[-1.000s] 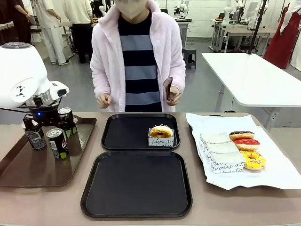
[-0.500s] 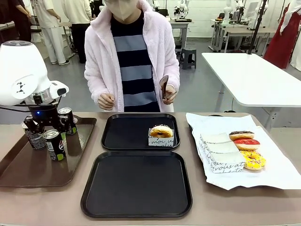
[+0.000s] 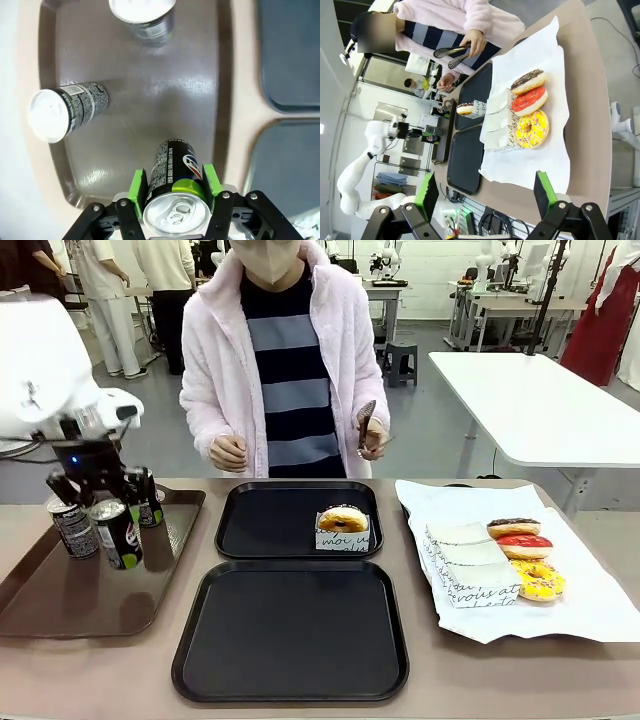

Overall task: Set up donuts and drinks on trays.
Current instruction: Pick up one Pepsi coke and place it on the Flat Tray.

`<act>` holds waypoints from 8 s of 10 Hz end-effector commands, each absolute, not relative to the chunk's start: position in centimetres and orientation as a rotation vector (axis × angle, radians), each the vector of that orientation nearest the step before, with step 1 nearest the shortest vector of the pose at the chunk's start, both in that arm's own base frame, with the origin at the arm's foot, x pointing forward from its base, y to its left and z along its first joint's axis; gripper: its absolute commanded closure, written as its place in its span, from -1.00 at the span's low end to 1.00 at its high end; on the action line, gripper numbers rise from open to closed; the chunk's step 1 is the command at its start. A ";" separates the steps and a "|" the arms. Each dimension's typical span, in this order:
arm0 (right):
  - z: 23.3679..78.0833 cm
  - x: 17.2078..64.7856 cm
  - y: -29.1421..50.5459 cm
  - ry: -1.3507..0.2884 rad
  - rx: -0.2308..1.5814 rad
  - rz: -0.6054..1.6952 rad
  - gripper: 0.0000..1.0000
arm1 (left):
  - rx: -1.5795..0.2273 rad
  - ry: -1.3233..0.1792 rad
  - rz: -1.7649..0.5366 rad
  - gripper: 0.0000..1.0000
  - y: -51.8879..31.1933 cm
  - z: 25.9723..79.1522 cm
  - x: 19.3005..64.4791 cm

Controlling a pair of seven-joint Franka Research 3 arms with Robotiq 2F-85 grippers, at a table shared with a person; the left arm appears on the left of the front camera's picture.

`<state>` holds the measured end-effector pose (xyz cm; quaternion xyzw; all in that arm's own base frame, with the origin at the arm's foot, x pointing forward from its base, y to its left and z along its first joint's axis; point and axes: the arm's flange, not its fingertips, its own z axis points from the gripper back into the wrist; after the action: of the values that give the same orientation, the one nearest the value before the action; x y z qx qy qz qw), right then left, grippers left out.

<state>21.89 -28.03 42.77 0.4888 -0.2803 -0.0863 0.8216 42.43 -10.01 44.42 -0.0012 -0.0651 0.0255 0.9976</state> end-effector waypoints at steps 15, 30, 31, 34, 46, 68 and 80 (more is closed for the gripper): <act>42.9 22.0 -28.2 -0.624 1.054 -0.172 -1.00 | -0.110 -0.270 0.085 -0.13 -19.3 56.2 41.6; 42.9 22.0 -28.2 -0.624 1.054 -0.172 -1.00 | 0.041 -0.116 -0.091 -0.13 -19.0 52.4 35.2; 42.9 22.0 -28.2 -0.624 1.054 -0.172 -1.00 | 0.041 -0.116 -0.091 -0.13 -19.0 52.4 35.2; 42.9 22.0 -28.2 -0.624 1.054 -0.172 -1.00 | 0.041 -0.116 -0.091 -0.13 -19.0 52.4 35.2; 42.9 22.0 -28.2 -0.624 1.054 -0.172 -1.00 | -0.224 -0.219 -0.149 -0.13 -24.0 49.5 43.9; 42.9 22.0 -28.2 -0.624 1.054 -0.172 -1.00 | -0.119 -0.332 -0.287 -0.13 -27.4 48.5 46.3; 42.9 22.0 -28.2 -0.624 1.054 -0.172 -1.00 | -0.025 -0.262 -0.241 -0.13 -29.2 42.9 50.2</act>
<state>21.87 -28.04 42.84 0.4887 -0.2806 -0.0867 0.8215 49.21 -28.19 42.50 -0.0248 -0.1312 -0.1349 0.9818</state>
